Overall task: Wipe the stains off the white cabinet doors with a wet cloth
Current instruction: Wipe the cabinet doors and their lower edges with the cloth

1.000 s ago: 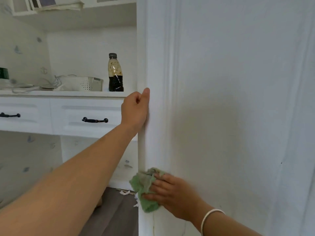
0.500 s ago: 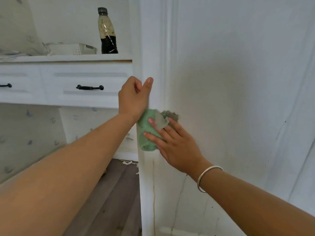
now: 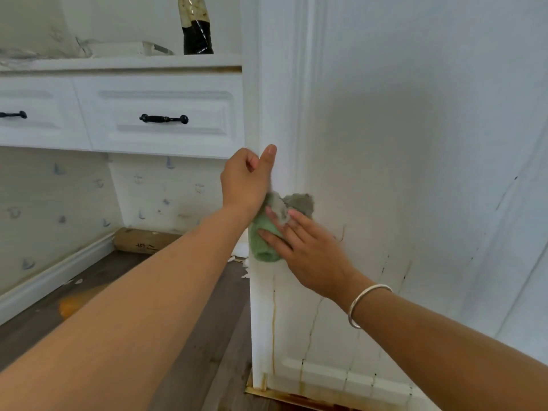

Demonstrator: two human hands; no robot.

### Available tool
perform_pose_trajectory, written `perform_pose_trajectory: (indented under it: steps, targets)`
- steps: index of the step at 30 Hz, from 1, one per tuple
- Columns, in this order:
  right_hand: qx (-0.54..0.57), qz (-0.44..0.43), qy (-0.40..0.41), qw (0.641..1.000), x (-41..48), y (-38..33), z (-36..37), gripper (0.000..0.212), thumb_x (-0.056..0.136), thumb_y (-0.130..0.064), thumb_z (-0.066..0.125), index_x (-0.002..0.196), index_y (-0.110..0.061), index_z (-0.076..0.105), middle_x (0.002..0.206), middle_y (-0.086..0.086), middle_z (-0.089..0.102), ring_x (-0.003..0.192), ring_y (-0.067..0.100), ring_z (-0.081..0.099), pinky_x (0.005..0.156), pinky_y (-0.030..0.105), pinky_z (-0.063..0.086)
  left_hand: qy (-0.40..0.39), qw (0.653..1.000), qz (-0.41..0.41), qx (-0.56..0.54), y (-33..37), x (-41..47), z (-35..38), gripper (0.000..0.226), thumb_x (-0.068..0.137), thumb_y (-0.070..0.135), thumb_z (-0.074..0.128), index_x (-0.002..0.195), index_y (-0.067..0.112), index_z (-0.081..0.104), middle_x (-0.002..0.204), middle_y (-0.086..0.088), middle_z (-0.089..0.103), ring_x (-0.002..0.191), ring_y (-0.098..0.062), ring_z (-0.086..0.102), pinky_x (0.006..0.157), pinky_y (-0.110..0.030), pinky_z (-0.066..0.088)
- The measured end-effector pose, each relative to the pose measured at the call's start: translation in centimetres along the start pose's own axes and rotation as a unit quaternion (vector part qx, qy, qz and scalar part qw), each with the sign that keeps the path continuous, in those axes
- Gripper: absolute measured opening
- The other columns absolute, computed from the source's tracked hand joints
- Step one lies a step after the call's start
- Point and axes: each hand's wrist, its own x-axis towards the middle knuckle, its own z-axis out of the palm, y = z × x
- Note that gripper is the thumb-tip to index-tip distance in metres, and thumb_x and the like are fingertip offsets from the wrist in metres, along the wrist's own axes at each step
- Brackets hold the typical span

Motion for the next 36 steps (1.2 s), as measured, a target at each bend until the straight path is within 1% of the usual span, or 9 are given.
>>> perform_pose_trajectory:
  steps: [2,5,10,13,16,21,25,30,36]
  targets:
    - [-0.004,0.028,0.007,1.000,0.4,-1.8,0.3,0.047,0.091,-0.015,0.036,0.133,-0.003,0.054,0.125,0.020,0.061,0.119,0.034,0.056,0.121,0.045,0.013,0.006,1.000,0.000,-0.005,-0.7,-0.4,0.3,0.042,0.089,0.045,0.060,0.066,0.017,0.040,0.059,0.007,0.041,0.056,-0.008,0.038,0.058,-0.016,0.038]
    - [0.022,0.028,-0.024,0.999,0.9,-4.0,1.3,0.045,0.090,-0.023,0.054,0.133,-0.008,0.054,0.125,0.013,0.061,0.121,0.033,0.054,0.122,0.045,0.006,0.025,1.000,0.004,0.007,-1.9,-1.3,0.5,0.042,0.088,0.047,0.061,0.065,0.017,0.042,0.059,0.007,0.042,0.055,-0.008,0.039,0.059,-0.020,0.038]
    - [0.039,-0.087,-0.079,0.992,-1.4,-7.2,4.7,0.050,0.086,-0.041,0.059,0.131,-0.019,0.060,0.130,-0.001,0.063,0.128,0.023,0.052,0.117,0.037,0.027,0.005,1.000,0.016,0.007,-4.7,-2.9,0.5,0.044,0.088,0.045,0.062,0.063,0.017,0.038,0.057,0.006,0.039,0.054,-0.010,0.037,0.058,-0.026,0.035]
    - [0.043,-0.155,-0.137,0.977,-4.2,-9.8,6.0,0.045,0.084,-0.048,0.052,0.121,-0.026,0.068,0.120,-0.008,0.068,0.118,0.014,0.060,0.110,0.032,0.027,0.002,1.000,0.007,-0.008,-5.2,-3.4,0.5,0.045,0.088,0.043,0.063,0.061,0.018,0.036,0.055,0.007,0.037,0.053,-0.010,0.034,0.057,-0.027,0.034]
    - [0.003,-0.207,-0.169,0.964,-6.2,-11.0,7.4,0.048,0.067,-0.044,0.073,0.115,-0.036,0.070,0.116,-0.019,0.068,0.111,0.005,0.062,0.104,0.027,0.028,-0.001,1.000,-0.009,-0.022,-5.5,-3.6,0.4,0.045,0.088,0.041,0.063,0.059,0.020,0.036,0.055,0.009,0.036,0.054,-0.009,0.034,0.058,-0.027,0.034]
    - [0.045,-0.066,-0.057,0.995,-5.7,-7.9,6.3,0.072,0.081,-0.014,0.052,0.149,-0.029,0.034,0.147,-0.003,0.046,0.134,0.021,0.042,0.114,0.037,0.017,0.014,1.000,-0.003,-0.027,-6.2,-3.8,0.4,0.045,0.087,0.043,0.064,0.059,0.021,0.037,0.054,0.010,0.037,0.054,-0.008,0.035,0.059,-0.027,0.035]
    - [0.048,0.044,0.023,0.998,-3.5,-4.5,4.4,0.061,0.096,-0.020,0.046,0.153,-0.024,0.023,0.160,0.009,0.017,0.139,0.030,0.028,0.121,0.042,0.003,0.033,0.999,0.020,-0.013,-6.3,-4.3,0.7,0.042,0.089,0.042,0.062,0.062,0.020,0.038,0.056,0.008,0.039,0.052,-0.005,0.035,0.055,-0.020,0.035]
    - [0.048,0.023,-0.013,0.999,-3.9,-6.1,4.8,0.062,0.094,-0.023,0.050,0.152,-0.024,0.028,0.158,0.006,0.028,0.140,0.029,0.033,0.121,0.042,0.006,0.043,0.999,0.011,-0.016,-6.5,-5.0,1.2,0.041,0.089,0.041,0.061,0.065,0.017,0.040,0.056,0.008,0.036,0.051,-0.005,0.032,0.054,-0.021,0.034]
    - [-0.008,-0.140,-0.144,0.980,-6.5,-7.7,5.9,0.073,0.076,-0.027,0.061,0.146,-0.031,0.040,0.138,-0.009,0.055,0.129,0.020,0.044,0.112,0.036,0.020,0.027,0.999,-0.044,-0.015,-9.1,-7.6,1.3,0.041,0.090,0.038,0.061,0.067,0.014,0.038,0.057,0.004,0.032,0.054,-0.012,0.030,0.057,-0.029,0.031]
